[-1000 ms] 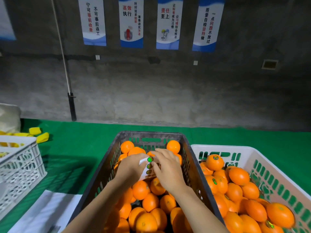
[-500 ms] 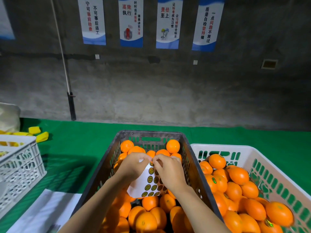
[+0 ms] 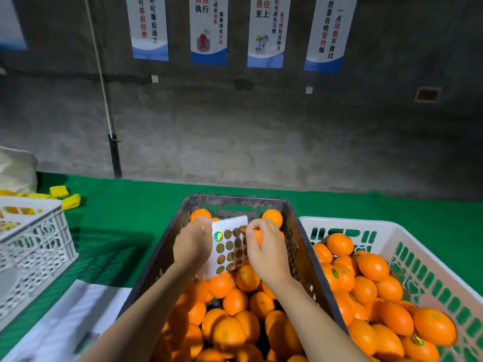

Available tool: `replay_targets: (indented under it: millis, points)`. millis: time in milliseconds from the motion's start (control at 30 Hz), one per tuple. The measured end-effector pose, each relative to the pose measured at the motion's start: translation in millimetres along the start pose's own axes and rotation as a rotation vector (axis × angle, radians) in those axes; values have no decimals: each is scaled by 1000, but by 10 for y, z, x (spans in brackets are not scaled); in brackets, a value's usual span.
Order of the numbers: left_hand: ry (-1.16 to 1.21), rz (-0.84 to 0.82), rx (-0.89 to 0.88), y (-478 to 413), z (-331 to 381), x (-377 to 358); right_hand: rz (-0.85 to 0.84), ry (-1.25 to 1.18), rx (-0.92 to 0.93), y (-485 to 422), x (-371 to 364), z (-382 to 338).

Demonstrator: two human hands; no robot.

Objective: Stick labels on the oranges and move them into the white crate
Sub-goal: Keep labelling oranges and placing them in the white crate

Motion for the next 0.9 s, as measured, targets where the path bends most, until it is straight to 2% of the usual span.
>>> replay_targets:
  millis: [67, 200, 267, 367, 433, 733, 900]
  points:
    - [35, 59, 79, -5, 35, 43, -153, -159, -123, 14, -29, -14]
    - [56, 104, 122, 21, 95, 89, -317, -114, -146, 40, -123, 42]
    - [59, 101, 134, 18, 86, 78, -597, -81, -239, 74, -202, 99]
    - [6, 63, 101, 38, 70, 32, -1138, 272, -309, 242, -310, 261]
    - [-19, 29, 70, 59, 65, -8, -1297, 454, -320, 333, -304, 305]
    - [-34, -36, -86, 140, 83, -53, -1303, 384, -403, 466, -292, 301]
    - [-29, -58, -100, 133, 99, -35, -1242, 316, -413, 505, -353, 319]
Point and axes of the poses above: each hand's wrist, its own y-axis away from the middle knuckle, its own x-axis out of the back of the hand, z = x × y, the point moved 1 cm from there along -y, towards the middle knuckle, and after that the axes turned 3 degrees about z, right-handed, at the moved point
